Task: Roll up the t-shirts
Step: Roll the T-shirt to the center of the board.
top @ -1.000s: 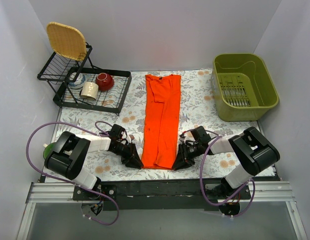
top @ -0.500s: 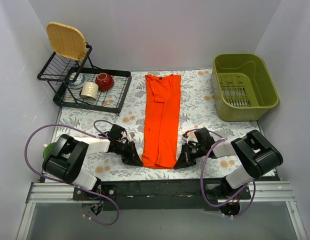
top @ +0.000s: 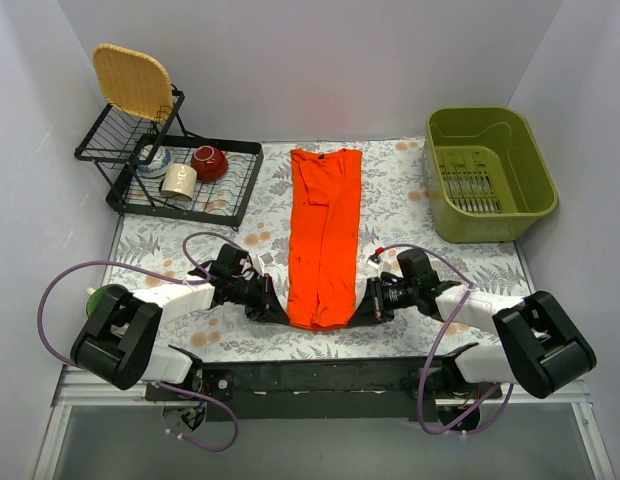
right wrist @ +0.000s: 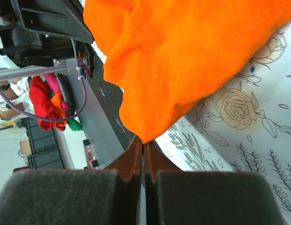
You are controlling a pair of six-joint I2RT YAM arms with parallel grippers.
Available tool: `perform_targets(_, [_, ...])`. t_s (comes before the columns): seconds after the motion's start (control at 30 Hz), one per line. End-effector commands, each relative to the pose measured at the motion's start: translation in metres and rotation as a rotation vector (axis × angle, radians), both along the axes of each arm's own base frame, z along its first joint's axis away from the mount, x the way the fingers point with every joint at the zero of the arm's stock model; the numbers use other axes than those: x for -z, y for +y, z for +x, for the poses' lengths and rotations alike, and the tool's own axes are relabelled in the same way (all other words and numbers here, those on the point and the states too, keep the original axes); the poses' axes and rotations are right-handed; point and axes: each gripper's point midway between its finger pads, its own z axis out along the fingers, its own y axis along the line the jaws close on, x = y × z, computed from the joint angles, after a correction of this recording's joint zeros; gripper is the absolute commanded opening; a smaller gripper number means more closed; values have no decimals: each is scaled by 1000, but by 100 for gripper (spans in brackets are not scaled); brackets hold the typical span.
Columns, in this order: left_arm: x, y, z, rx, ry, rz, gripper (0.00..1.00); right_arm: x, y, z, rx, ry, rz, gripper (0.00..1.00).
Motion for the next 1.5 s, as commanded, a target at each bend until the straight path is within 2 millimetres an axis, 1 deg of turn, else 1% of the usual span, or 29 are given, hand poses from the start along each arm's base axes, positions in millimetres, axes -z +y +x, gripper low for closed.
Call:
perform_targets(0.0, [-22,-9,13,22,-83,-58,0,-13,2,15,12,-41,29,1])
perform_targets(0.17, [-24,-6,30,-10,-91,-43,0,-13,-4,34,67,-38,24,1])
perform_targets(0.33, [-27,-7,45,-42,-112,-48,0,-20,-2,55,96,-69,37,1])
perform_targets(0.47, [-27,-8,59,-61,-135,-43,0,-19,1,64,103,-71,42,1])
perform_targets(0.63, [-15,-1,73,-107,-141,2,0,-14,4,76,116,-62,42,1])
perform_targets(0.73, [-12,2,84,-136,-160,24,0,-12,6,83,119,-54,38,1])
perform_targets(0.83, [-9,3,93,-152,-166,24,0,-10,7,89,124,-54,33,1])
perform_targets(0.9, [-12,1,101,-161,-183,17,0,-9,8,93,124,-53,31,1])
perform_targets(0.97, [-9,0,107,-165,-183,19,0,-8,9,97,127,-55,28,1])
perform_targets(1.03, [-8,-1,112,-168,-186,22,0,-4,9,99,132,-44,16,1])
perform_targets(1.1, [-2,1,116,-174,-181,46,0,1,8,101,138,-32,0,3])
perform_targets(1.13, [-3,1,120,-172,-196,52,2,2,8,103,143,-33,-6,7])
perform_targets(1.17, [-3,2,122,-172,-198,58,7,1,9,104,141,-36,-1,11])
perform_targets(1.2, [-4,2,124,-171,-206,63,12,0,10,106,138,-41,1,16])
perform_targets(1.23, [-12,1,131,-158,-248,58,15,-5,9,113,138,-72,3,20])
perform_targets(1.27, [-15,2,133,-153,-260,66,19,-9,6,115,143,-77,-6,24])
perform_targets(1.3, [-23,3,139,-150,-302,71,26,-12,3,119,149,-92,-13,31])
perform_targets(1.33, [-27,4,140,-141,-318,84,27,-20,-3,132,160,-148,-14,33])
perform_targets(1.37, [-36,5,147,-114,-385,92,29,-27,-8,132,153,-168,-22,35])
perform_targets(1.4, [-47,7,149,-108,-434,98,34,-31,-12,135,148,-195,-29,37])
perform_targets(1.43, [-48,11,152,-106,-463,129,35,-38,-20,147,144,-270,-45,37])
perform_targets(1.47, [-54,14,155,-63,-534,145,35,-39,-27,142,137,-261,-63,38])
